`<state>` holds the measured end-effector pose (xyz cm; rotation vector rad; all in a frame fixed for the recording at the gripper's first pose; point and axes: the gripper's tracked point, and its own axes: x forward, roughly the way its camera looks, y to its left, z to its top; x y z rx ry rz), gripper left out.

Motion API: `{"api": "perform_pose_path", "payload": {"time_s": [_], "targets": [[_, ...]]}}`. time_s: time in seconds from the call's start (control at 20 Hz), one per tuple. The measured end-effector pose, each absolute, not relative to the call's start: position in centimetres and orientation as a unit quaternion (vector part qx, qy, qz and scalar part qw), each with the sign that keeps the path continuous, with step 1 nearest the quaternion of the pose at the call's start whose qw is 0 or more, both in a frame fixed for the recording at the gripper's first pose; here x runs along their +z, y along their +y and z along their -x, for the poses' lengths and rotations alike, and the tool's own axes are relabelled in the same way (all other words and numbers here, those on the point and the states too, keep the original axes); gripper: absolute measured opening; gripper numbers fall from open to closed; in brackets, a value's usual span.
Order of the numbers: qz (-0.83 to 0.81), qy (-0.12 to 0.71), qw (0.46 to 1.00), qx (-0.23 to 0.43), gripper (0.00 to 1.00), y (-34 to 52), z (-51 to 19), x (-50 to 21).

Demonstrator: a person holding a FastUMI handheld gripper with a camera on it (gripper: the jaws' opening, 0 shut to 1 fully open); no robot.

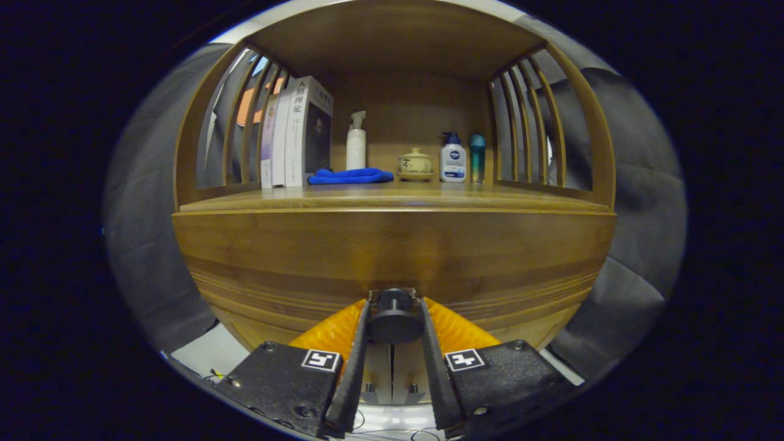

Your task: Pull open the drawer, take out the items inside it, and place them on the countertop above the cabinet.

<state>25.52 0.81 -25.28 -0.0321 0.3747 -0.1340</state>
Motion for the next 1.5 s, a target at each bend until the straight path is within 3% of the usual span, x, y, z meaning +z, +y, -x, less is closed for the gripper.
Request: {"api": "perform_pose_path", "payload": {"time_s": [0.35, 1.2, 1.5], "targets": [[0.018, 0.199, 0.979, -0.047, 0.39, 0.8, -24.5, -25.3], [0.034, 0.190, 0.980, -0.047, 0.39, 1.5, -11.7, -25.0], [0.036, 0.194, 0.980, -0.031, 0.39, 1.7, -10.3, -25.1]]}}
